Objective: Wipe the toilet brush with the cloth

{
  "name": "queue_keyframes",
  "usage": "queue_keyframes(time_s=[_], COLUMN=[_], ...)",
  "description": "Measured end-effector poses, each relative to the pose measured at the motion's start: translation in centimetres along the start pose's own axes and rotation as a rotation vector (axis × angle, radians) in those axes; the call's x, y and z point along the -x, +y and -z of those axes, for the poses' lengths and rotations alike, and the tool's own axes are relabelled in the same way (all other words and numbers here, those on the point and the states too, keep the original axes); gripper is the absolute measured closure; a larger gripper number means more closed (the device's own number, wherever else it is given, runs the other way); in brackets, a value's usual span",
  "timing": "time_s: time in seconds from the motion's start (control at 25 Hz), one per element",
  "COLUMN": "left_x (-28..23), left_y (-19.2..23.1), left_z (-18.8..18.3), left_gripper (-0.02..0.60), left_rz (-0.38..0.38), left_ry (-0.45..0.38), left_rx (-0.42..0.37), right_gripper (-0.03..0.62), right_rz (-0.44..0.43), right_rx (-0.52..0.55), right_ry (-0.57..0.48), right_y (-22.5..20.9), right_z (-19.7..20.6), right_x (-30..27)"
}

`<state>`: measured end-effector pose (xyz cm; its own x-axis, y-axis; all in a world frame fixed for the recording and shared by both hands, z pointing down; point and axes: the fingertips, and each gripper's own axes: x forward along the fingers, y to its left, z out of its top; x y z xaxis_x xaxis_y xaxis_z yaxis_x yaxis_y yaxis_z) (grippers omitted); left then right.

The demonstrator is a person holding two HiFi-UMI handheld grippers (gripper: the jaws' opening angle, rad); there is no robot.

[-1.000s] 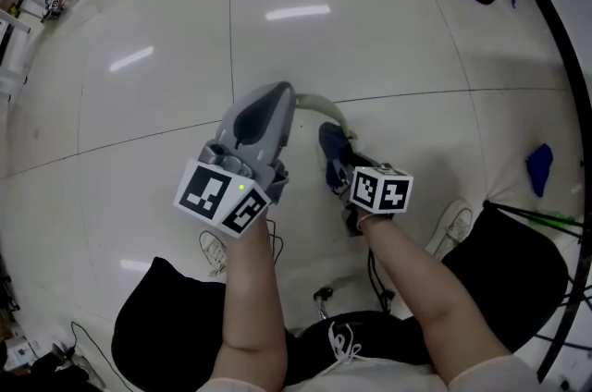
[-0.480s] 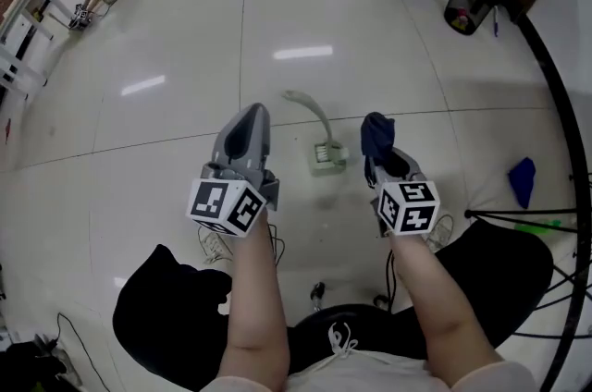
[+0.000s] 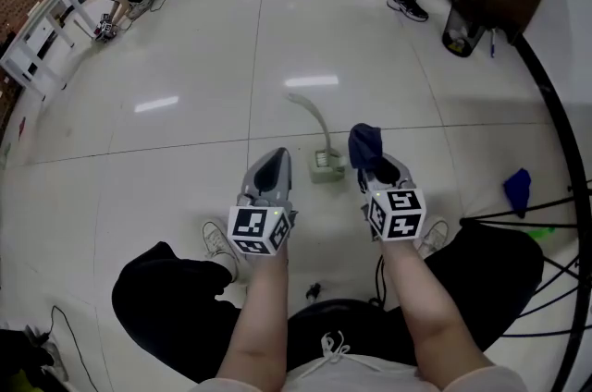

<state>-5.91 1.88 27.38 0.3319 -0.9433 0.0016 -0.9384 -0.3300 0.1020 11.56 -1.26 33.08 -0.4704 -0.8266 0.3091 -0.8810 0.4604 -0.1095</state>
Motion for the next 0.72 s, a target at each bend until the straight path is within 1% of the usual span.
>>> queue_keyframes(time_s=[0.08, 0.24, 0.44, 0.72], left_x=[0.1, 0.3, 0.6, 0.4], left_y=[-0.9, -1.4, -1.3, -2.2], left_z=[0.2, -0.5, -1.5, -0.8], left_gripper=[0.575, 0.575, 0.576, 0.575], left_rz=[0.013, 0.022, 0.029, 0.054], left_ry=[0.016, 0.002, -0.016, 0.004], left_rx=[-0.025, -0.039, -0.053, -0.053], right_gripper=[0.520, 0.522, 0.522, 0.522], right_rz=[-0.022, -0.041, -0.020, -0.015], right_rx=[0.025, 0.049, 0.000, -0.030], right_ry=[-0.008, -0.027, -0.021, -0.014], right_y=[1.1, 2.1, 1.4, 1.0], right_z=[-0.3, -0.9, -0.6, -0.1], right_x=[0.4, 1.2, 1.7, 2.1])
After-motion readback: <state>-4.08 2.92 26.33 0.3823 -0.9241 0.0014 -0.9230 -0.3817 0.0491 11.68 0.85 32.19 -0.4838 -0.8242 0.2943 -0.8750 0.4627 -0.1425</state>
